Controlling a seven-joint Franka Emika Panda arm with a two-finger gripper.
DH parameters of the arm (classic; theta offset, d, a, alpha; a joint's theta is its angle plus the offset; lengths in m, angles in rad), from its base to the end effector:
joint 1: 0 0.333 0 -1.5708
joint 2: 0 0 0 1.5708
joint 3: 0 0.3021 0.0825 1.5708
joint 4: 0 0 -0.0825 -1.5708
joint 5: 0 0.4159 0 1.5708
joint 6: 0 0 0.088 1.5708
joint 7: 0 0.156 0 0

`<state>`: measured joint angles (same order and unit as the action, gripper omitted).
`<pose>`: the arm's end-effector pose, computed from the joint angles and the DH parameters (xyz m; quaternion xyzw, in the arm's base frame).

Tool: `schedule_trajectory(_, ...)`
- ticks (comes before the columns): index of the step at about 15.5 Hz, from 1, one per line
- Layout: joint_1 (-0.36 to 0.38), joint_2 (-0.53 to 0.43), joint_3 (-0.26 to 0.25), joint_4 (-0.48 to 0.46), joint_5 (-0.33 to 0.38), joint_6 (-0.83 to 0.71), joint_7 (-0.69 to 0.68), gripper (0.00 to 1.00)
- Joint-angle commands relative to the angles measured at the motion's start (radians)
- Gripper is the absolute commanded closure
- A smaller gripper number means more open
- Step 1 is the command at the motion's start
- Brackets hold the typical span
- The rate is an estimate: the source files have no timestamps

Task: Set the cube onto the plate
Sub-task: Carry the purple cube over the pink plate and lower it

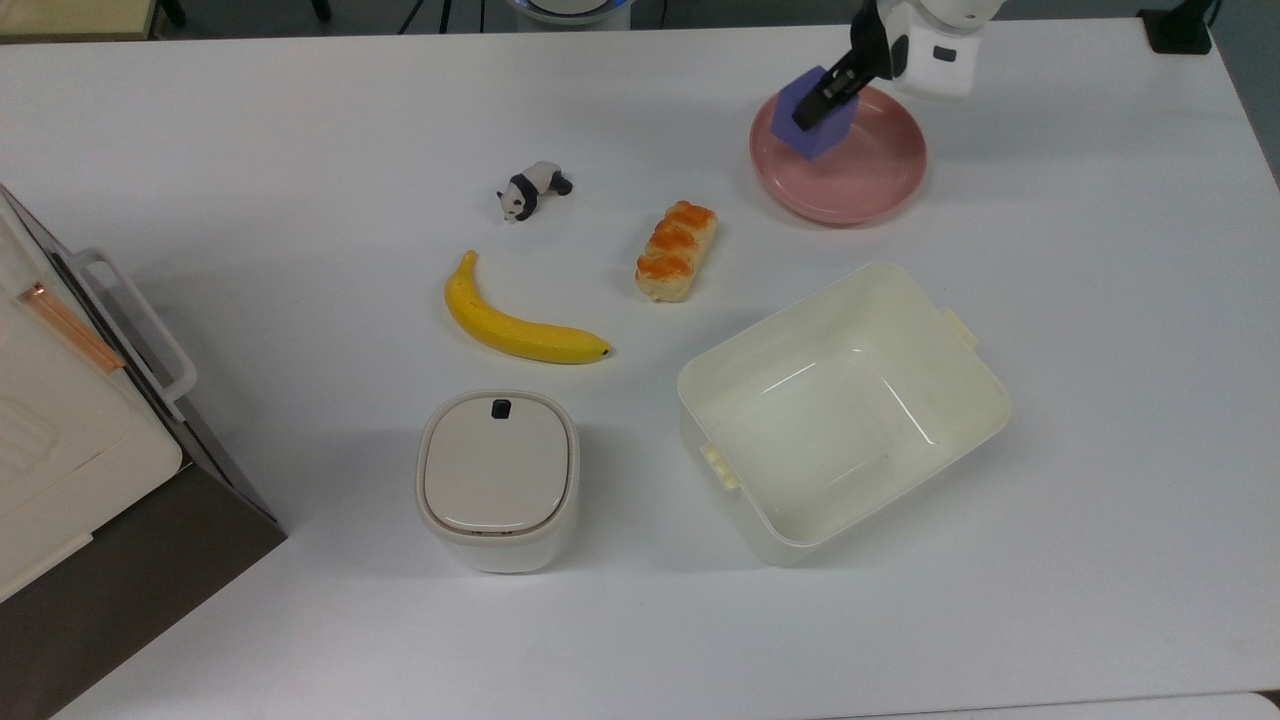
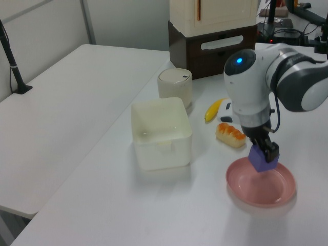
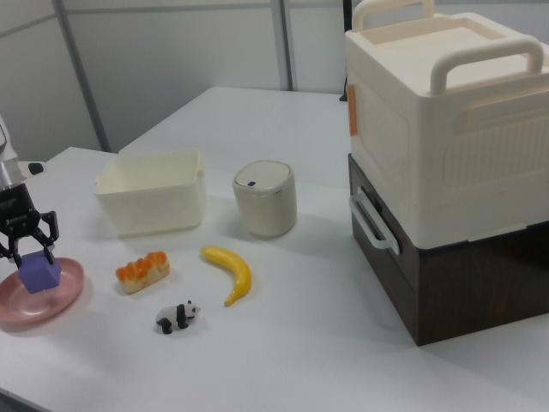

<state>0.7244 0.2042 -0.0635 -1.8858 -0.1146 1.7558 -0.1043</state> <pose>0.4645 0.3418 0.3023 0.9057 0.3853 -0.1430 0.1035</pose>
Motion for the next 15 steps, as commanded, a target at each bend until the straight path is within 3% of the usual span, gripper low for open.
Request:
schedule_trajectory(1,0.016,0.035,-0.010,0.019,0.027,0.076,0.034,0.35)
schedule_trajectory(2,0.016,0.043,-0.010,0.028,0.044,0.082,0.041,0.35)
schedule_trajectory(4,0.018,0.061,-0.010,0.059,0.050,0.080,0.081,0.00)
schedule_trajectory(10,0.000,0.058,-0.027,0.137,0.046,0.054,0.181,0.00)
schedule_trajectory(15,-0.206,0.026,-0.047,0.235,0.044,0.022,0.192,0.00)
